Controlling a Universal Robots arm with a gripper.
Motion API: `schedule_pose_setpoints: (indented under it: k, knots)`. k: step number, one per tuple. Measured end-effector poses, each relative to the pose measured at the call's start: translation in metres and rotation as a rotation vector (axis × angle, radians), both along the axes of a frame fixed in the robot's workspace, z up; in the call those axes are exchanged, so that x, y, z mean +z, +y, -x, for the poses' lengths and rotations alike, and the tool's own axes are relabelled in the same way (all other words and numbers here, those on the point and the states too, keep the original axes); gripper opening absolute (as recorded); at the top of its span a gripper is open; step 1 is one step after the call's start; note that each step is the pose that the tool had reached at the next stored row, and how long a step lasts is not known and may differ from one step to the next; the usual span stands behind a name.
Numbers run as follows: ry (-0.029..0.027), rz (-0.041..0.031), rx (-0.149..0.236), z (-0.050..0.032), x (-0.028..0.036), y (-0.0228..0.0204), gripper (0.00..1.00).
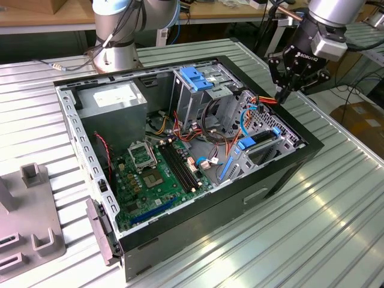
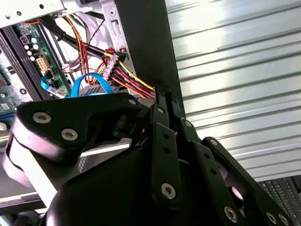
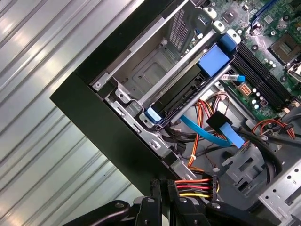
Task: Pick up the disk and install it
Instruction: 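Insert the first disk wire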
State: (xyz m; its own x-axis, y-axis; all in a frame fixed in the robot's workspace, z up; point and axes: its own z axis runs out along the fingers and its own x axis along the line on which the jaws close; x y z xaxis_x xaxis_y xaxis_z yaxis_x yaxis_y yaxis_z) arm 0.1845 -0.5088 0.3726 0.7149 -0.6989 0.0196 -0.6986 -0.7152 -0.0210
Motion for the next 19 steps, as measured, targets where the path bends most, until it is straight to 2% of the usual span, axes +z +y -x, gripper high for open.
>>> schedule_pose_setpoints:
  k: [3, 6, 9, 11, 14, 16, 17, 19]
  knots:
    - [0.0000, 0.0001, 0.000, 0.0075, -0.0011, -0.0004, 0.16]
    - [0.0000, 0.0000, -0.004, 0.0102, -0.0024, -0.0008, 0.16]
    - [0.0000, 0.0001, -0.082, 0.0102, -0.0054, -0.0008, 0.16]
    - [-0.0001, 0.0009, -0.113, 0.0103, -0.0065, -0.0008, 0.16]
    - [-0.0001, 0.0025, -0.138, 0.0103, -0.0086, -0.0012, 0.16]
    - [-0.0003, 0.0042, -0.143, 0.0102, -0.0101, -0.0019, 0.16]
    - [-0.0006, 0.0071, -0.147, 0.0104, -0.0113, -0.0036, 0.16]
    - [-0.0006, 0.0073, -0.147, 0.0109, -0.0115, -0.0039, 0.16]
